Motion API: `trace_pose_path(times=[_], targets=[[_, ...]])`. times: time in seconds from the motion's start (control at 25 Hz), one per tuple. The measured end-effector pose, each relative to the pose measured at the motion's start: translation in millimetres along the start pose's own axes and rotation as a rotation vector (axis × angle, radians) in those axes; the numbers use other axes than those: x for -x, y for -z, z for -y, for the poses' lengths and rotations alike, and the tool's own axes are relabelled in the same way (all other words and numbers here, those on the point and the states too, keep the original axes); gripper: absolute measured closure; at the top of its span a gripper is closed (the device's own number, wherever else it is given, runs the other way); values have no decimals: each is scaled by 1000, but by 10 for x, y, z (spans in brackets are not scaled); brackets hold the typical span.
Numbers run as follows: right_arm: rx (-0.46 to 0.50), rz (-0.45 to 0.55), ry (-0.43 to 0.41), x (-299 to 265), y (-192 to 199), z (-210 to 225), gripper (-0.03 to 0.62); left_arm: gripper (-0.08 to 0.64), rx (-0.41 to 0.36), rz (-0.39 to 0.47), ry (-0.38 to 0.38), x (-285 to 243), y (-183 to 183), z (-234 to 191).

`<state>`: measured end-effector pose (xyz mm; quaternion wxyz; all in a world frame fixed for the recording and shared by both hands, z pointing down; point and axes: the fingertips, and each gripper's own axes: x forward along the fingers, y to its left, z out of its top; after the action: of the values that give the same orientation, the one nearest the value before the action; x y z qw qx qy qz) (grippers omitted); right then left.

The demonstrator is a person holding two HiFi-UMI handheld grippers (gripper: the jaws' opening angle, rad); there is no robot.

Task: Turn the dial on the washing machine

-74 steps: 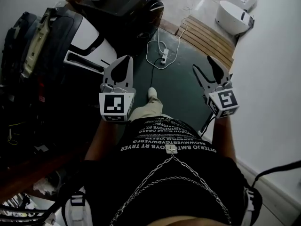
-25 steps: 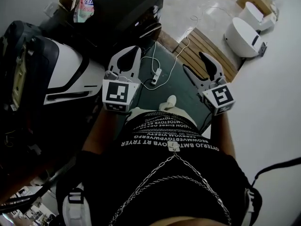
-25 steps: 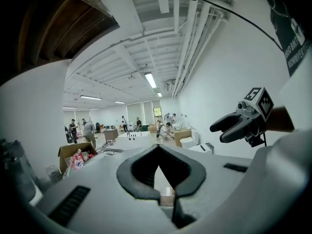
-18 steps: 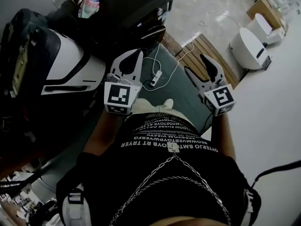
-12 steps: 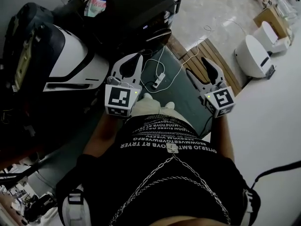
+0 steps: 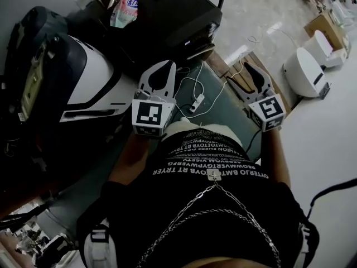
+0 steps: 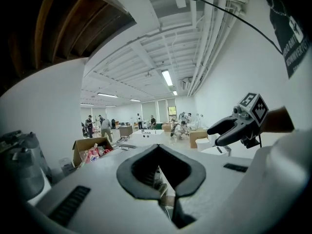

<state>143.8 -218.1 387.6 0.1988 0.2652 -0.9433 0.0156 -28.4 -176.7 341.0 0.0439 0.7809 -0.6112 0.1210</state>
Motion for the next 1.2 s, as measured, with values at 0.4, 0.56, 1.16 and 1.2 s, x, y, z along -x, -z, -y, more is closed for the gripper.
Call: trace_pose_path(times=[0.4,0.56,1.16,1.2], targets=[[-10,-70,50,-500,130,437,304,554,-25,53,-32,-334,72,-386],[-5,-81,20,-788,278,684,304,555,-19,19,-85,-546,148,-493],[-23,-184,-125,-2331,1193,1930,304,555,77,-94,-276,-1469,303,-716],[-24,-198,-131,-2430,1288,1997,304,555,79,-107,-286,-1518,326,-721]])
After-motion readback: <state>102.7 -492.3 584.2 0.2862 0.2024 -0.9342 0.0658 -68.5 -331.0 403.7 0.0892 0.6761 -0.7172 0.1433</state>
